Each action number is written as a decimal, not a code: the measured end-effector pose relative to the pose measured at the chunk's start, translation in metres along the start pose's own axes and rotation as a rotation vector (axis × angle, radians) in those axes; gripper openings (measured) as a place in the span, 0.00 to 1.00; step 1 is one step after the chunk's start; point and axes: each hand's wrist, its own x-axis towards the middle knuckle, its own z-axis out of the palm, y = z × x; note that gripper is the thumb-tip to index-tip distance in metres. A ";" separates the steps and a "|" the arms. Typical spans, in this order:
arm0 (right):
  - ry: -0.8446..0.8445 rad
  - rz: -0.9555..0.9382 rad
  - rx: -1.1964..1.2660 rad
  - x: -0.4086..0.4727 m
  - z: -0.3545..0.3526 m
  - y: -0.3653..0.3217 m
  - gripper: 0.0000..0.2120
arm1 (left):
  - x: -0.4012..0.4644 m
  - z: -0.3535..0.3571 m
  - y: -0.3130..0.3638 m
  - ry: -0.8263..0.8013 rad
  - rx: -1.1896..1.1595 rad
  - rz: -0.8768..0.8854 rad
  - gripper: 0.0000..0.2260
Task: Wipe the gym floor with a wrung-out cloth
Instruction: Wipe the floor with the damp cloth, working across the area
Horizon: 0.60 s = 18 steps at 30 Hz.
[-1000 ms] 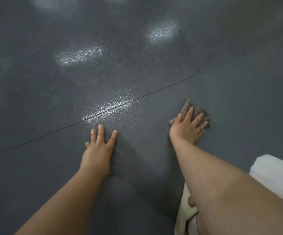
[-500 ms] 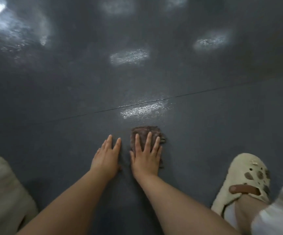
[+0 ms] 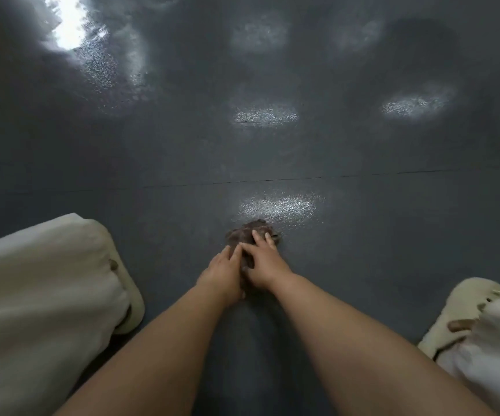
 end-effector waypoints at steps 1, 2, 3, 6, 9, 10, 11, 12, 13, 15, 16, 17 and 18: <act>0.027 0.017 -0.013 -0.004 -0.001 -0.001 0.27 | -0.007 -0.001 -0.002 0.014 0.003 -0.003 0.41; 0.038 0.038 -0.038 -0.011 -0.003 -0.001 0.27 | -0.015 -0.002 -0.004 0.028 0.007 -0.007 0.39; 0.040 0.057 -0.066 -0.019 -0.006 0.000 0.27 | -0.022 -0.003 -0.006 0.042 0.007 -0.010 0.38; 0.066 0.105 -0.151 -0.048 -0.013 0.002 0.23 | -0.046 -0.005 -0.004 0.081 0.002 -0.017 0.38; 0.090 0.142 -0.171 -0.082 -0.020 -0.001 0.21 | -0.072 -0.007 0.006 0.107 0.004 -0.008 0.40; 0.102 0.146 -0.172 -0.092 -0.022 -0.004 0.20 | -0.081 -0.008 0.010 0.124 0.006 -0.006 0.40; 0.123 0.143 -0.172 -0.101 -0.025 -0.007 0.20 | -0.089 -0.010 0.014 0.144 0.010 -0.003 0.40; 0.144 0.142 -0.168 -0.109 -0.027 -0.010 0.20 | -0.096 -0.012 0.017 0.161 0.012 0.000 0.40; 0.168 0.142 -0.160 -0.115 -0.029 -0.013 0.19 | -0.102 -0.013 0.020 0.175 0.008 0.001 0.40; 0.223 0.149 -0.138 -0.121 -0.034 -0.018 0.18 | -0.107 -0.015 0.026 0.203 0.003 -0.001 0.39; 0.246 0.162 -0.119 -0.122 -0.034 -0.022 0.18 | -0.108 -0.016 0.028 0.215 0.004 0.004 0.39; 0.263 0.176 -0.101 -0.119 -0.034 -0.025 0.17 | -0.106 -0.017 0.030 0.223 0.003 0.011 0.38; 0.272 0.186 -0.085 -0.116 -0.032 -0.029 0.16 | -0.103 -0.017 0.032 0.225 0.000 0.019 0.38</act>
